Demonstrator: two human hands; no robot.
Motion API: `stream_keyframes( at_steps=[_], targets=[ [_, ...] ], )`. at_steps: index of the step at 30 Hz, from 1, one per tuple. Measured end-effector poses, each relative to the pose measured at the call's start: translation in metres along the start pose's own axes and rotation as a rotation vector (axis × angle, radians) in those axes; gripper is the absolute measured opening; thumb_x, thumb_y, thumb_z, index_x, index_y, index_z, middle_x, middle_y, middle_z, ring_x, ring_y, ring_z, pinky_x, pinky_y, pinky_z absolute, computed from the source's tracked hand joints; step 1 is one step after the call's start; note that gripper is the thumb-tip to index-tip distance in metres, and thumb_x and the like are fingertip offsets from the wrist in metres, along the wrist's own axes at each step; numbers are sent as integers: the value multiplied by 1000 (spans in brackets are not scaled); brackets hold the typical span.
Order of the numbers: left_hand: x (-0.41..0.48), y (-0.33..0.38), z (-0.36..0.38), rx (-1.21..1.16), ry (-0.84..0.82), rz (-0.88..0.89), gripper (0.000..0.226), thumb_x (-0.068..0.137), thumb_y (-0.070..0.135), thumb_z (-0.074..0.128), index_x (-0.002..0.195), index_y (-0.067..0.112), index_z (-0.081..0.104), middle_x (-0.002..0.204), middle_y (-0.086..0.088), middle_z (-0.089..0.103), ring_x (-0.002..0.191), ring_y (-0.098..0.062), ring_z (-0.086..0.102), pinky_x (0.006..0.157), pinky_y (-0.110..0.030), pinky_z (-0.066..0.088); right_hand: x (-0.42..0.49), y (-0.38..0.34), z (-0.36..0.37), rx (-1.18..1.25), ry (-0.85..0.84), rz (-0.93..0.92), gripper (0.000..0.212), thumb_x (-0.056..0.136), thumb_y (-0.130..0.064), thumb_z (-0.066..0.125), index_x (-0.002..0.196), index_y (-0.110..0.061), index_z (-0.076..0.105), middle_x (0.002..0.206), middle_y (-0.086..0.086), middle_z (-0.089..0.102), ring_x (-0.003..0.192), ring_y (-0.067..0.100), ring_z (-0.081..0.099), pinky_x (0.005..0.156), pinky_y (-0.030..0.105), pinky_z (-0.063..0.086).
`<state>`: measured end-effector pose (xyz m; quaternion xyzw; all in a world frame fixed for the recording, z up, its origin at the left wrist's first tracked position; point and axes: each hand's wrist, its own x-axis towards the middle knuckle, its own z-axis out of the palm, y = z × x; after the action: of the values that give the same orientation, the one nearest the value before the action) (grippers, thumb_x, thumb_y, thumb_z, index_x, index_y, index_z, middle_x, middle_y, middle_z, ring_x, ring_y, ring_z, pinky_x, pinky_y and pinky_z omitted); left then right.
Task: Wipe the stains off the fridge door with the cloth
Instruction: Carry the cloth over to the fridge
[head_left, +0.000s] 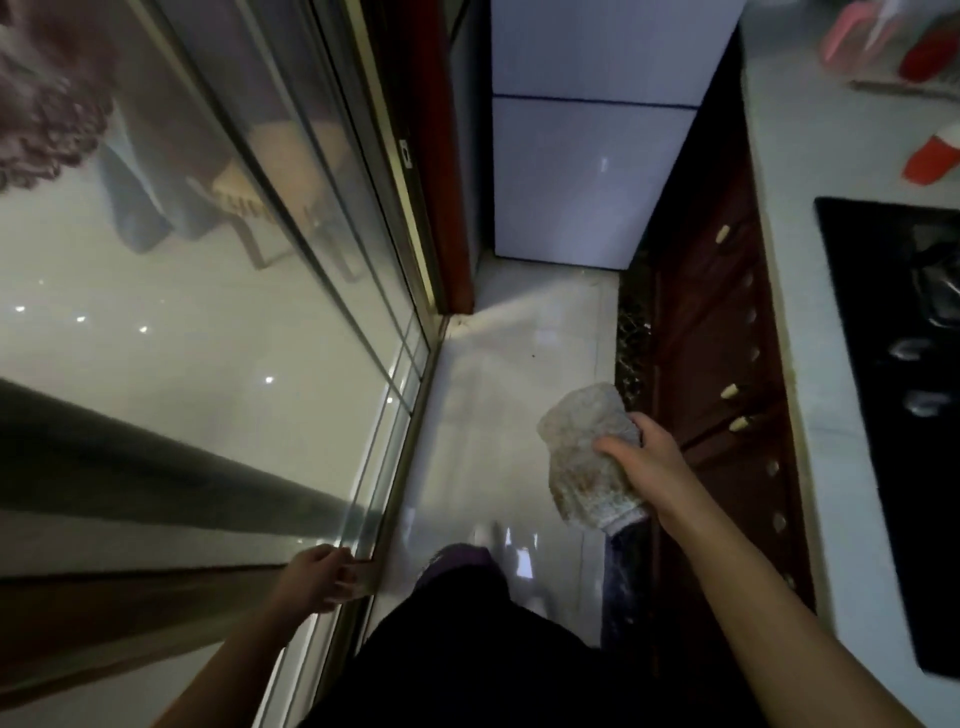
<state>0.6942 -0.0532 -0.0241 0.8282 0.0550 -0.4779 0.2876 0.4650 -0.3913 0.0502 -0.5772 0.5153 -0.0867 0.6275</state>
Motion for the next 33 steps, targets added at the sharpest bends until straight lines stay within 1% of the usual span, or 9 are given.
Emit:
stream_keyframes(
  at_steps=[4, 9, 15, 18, 21, 27, 29, 31, 33],
  targets=[
    [51, 57, 3, 1, -12, -37, 23, 105, 14, 46, 89, 5, 60, 76, -13, 61, 53, -20, 57, 51, -19, 39, 76, -43, 0, -46, -18, -10, 19, 86, -16, 72, 98, -28, 65, 100, 3, 74, 88, 20, 73, 77, 36, 61],
    [112, 172, 15, 30, -108, -57, 19, 102, 14, 48, 88, 6, 58, 80, -16, 58, 61, -22, 53, 56, -22, 33, 147, -92, -12, -9, 43, 23, 19, 88, -13, 72, 99, -28, 66, 98, 3, 74, 81, 14, 74, 63, 26, 58],
    [171, 357, 50, 293, -182, 207, 18, 103, 12, 49, 93, 1, 58, 84, -19, 61, 54, -19, 56, 39, -16, 39, 219, -135, -52, 50, 141, 74, 18, 89, -12, 72, 101, -24, 67, 98, 5, 75, 80, 13, 75, 62, 24, 59],
    [195, 443, 71, 343, -203, 322, 20, 102, 11, 50, 85, 6, 58, 78, -14, 61, 59, -21, 56, 43, -16, 43, 265, -150, -71, 61, 184, 112, 17, 89, -15, 72, 102, -23, 66, 98, 4, 74, 86, 20, 74, 70, 33, 60],
    [222, 510, 86, 378, -180, 377, 17, 101, 11, 52, 87, 6, 61, 80, -13, 64, 60, -20, 57, 43, -14, 43, 325, -167, -86, 52, 202, 137, 17, 87, -15, 73, 101, -23, 66, 97, 3, 73, 86, 20, 72, 69, 32, 58],
    [261, 562, 87, 251, -93, 197, 20, 102, 9, 51, 84, 6, 58, 80, -17, 61, 59, -19, 56, 37, -12, 39, 453, -232, -104, -13, 98, 119, 26, 87, -20, 73, 109, -27, 61, 101, -1, 70, 85, 14, 70, 60, 26, 54],
    [268, 562, 82, 175, -71, 84, 20, 103, 11, 51, 85, 4, 57, 75, -15, 60, 57, -20, 54, 38, -18, 37, 492, -260, -106, -63, 16, 98, 23, 88, -22, 72, 108, -28, 62, 104, 2, 70, 89, 18, 70, 70, 33, 59],
    [271, 561, 74, 104, -41, -26, 20, 103, 11, 50, 87, 2, 56, 73, -15, 57, 56, -21, 51, 48, -21, 31, 526, -291, -105, -133, -54, 73, 22, 88, -23, 72, 108, -26, 62, 106, 4, 70, 96, 23, 70, 86, 45, 60],
    [273, 561, 68, 62, -14, -104, 20, 103, 13, 50, 88, 1, 57, 73, -16, 57, 59, -21, 51, 54, -23, 29, 556, -319, -102, -158, -104, 43, 25, 86, -24, 74, 109, -25, 63, 108, 4, 70, 99, 23, 68, 91, 49, 58]
  ],
)
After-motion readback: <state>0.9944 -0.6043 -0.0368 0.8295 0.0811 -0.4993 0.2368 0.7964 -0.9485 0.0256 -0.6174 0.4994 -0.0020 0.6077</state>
